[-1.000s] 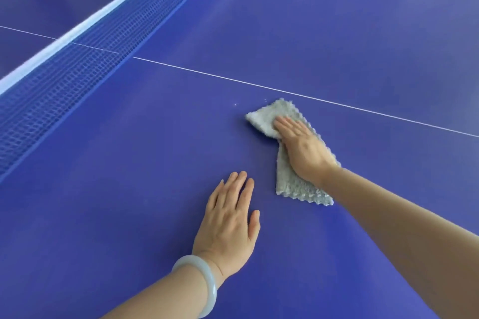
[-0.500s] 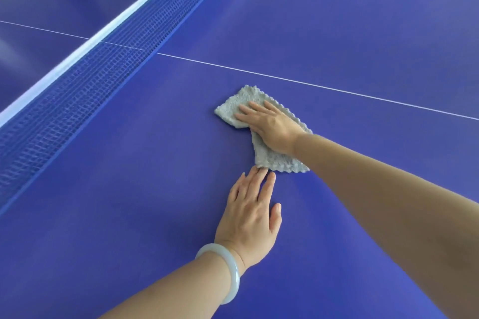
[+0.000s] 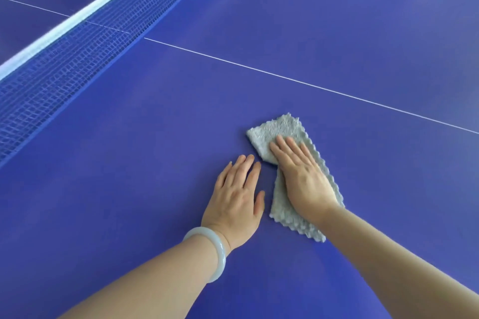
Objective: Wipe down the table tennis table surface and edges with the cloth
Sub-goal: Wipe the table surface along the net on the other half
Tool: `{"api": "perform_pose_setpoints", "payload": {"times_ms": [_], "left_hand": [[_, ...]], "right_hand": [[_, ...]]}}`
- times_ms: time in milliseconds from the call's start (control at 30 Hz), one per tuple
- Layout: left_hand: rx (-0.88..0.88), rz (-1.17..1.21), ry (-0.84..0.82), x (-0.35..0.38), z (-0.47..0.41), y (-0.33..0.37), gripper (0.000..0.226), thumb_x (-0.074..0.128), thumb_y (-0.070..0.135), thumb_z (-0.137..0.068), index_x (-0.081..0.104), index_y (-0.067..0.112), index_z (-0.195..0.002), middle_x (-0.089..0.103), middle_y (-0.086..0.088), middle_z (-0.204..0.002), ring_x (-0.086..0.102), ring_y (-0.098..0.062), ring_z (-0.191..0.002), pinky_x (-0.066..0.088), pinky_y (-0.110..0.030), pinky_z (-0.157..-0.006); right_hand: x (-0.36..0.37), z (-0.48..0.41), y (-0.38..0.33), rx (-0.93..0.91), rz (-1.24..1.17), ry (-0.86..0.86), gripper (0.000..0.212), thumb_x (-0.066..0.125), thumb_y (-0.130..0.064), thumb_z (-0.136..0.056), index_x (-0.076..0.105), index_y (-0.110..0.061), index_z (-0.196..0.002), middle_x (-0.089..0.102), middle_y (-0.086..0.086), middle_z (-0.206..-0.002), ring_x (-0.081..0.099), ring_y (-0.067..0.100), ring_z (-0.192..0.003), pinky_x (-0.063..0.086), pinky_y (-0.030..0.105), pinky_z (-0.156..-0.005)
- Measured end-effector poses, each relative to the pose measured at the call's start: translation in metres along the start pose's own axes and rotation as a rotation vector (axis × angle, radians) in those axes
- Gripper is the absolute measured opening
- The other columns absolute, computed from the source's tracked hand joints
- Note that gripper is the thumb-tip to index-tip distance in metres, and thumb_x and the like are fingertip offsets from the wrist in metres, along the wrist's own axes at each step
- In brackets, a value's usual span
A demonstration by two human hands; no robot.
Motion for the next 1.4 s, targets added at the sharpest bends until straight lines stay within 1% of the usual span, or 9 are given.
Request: {"api": "perform_pose_setpoints", "payload": {"times_ms": [100, 300, 567, 633, 733, 800, 1033, 1267, 1400], "left_hand": [[0.012, 0.032, 0.013, 0.000, -0.002, 0.001, 0.060, 0.022, 0.038, -0.099, 0.030, 0.012, -0.153, 0.024, -0.004, -0.161, 0.017, -0.019, -0.150, 0.013, -0.038, -0.123], [0.009, 0.030, 0.026, 0.001, 0.000, -0.002, 0.056, 0.025, 0.033, -0.103, 0.028, 0.011, -0.154, 0.023, -0.004, -0.161, 0.016, -0.020, -0.150, 0.011, -0.038, -0.124], [0.027, 0.082, 0.059, 0.002, -0.001, -0.001, 0.050, 0.027, 0.022, -0.104, 0.028, 0.011, -0.153, 0.023, -0.004, -0.161, 0.016, -0.020, -0.150, 0.010, -0.036, -0.123], [0.024, 0.086, 0.065, 0.003, -0.001, -0.002, 0.050, 0.028, 0.021, -0.104, 0.028, 0.011, -0.153, 0.023, -0.003, -0.161, 0.016, -0.020, -0.150, 0.009, -0.035, -0.123], [0.015, 0.088, 0.075, 0.004, -0.001, -0.002, 0.049, 0.028, 0.021, -0.105, 0.028, 0.012, -0.153, 0.023, -0.003, -0.161, 0.016, -0.019, -0.150, 0.009, -0.035, -0.123], [0.024, 0.086, 0.078, 0.005, -0.001, -0.003, 0.049, 0.028, 0.021, -0.105, 0.028, 0.012, -0.153, 0.023, -0.003, -0.161, 0.016, -0.019, -0.150, 0.010, -0.035, -0.123], [0.044, 0.116, 0.091, 0.007, -0.001, -0.002, 0.049, 0.030, 0.018, -0.104, 0.029, 0.010, -0.152, 0.025, -0.006, -0.160, 0.017, -0.021, -0.150, 0.010, -0.036, -0.123], [-0.016, 0.478, 0.087, -0.016, 0.016, -0.012, 0.040, 0.042, 0.000, -0.100, 0.054, 0.007, -0.138, 0.044, -0.003, -0.149, 0.033, -0.018, -0.143, 0.018, -0.019, -0.116], [0.074, 0.178, 0.048, -0.012, 0.082, -0.025, 0.044, 0.043, 0.019, -0.103, 0.046, 0.007, -0.145, 0.038, -0.007, -0.154, 0.034, -0.023, -0.144, 0.027, -0.037, -0.119]], "right_hand": [[-0.021, 0.045, 0.042, -0.054, 0.043, -0.046, 0.055, 0.029, -0.012, -0.101, 0.029, -0.025, -0.155, 0.020, -0.009, -0.162, 0.013, 0.011, -0.152, 0.006, 0.031, -0.124], [-0.044, 0.004, 0.096, 0.630, 0.049, 0.174, 0.057, 0.024, -0.006, -0.099, 0.023, -0.014, -0.156, 0.015, 0.002, -0.165, 0.007, 0.019, -0.153, 0.002, 0.037, -0.124], [-0.005, 0.113, -0.003, 0.043, 0.032, -0.017, 0.055, 0.029, -0.015, -0.102, 0.024, -0.019, -0.157, 0.017, -0.005, -0.163, 0.002, 0.005, -0.152, 0.001, 0.029, -0.123], [-0.027, 0.114, 0.044, 0.164, 0.030, 0.039, 0.051, 0.030, -0.017, -0.103, 0.031, -0.021, -0.154, 0.024, -0.005, -0.162, 0.009, 0.005, -0.151, 0.006, 0.028, -0.123], [-0.059, 0.091, 0.111, 0.651, -0.004, 0.237, 0.041, 0.033, -0.015, -0.101, 0.040, -0.012, -0.142, 0.039, 0.008, -0.152, 0.029, 0.030, -0.144, 0.023, 0.038, -0.117], [-0.056, 0.070, 0.099, 0.786, 0.012, 0.264, 0.048, 0.031, -0.008, -0.100, 0.034, -0.006, -0.148, 0.030, 0.013, -0.158, 0.021, 0.030, -0.148, 0.014, 0.040, -0.122], [-0.002, 0.126, -0.026, 0.361, -0.021, 0.104, 0.050, 0.028, -0.026, -0.107, 0.026, -0.019, -0.156, 0.016, -0.007, -0.164, 0.004, 0.006, -0.152, 0.002, 0.028, -0.124], [-0.015, 0.126, -0.023, 0.483, -0.216, 0.199, 0.056, 0.044, -0.036, -0.102, 0.027, -0.029, -0.155, 0.019, -0.020, -0.161, 0.010, -0.004, -0.148, 0.008, 0.018, -0.120], [-0.013, 0.125, -0.021, 0.487, -0.121, 0.146, 0.061, 0.050, -0.039, -0.099, 0.029, -0.027, -0.155, 0.016, -0.017, -0.162, 0.004, 0.000, -0.150, -0.003, 0.015, -0.119]]}}
Point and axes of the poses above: each hand's wrist, its own z-axis away from the middle knuckle, its own x-axis out of the palm, y = z × x, the point moved 3 cm from there along -z, towards the middle knuckle
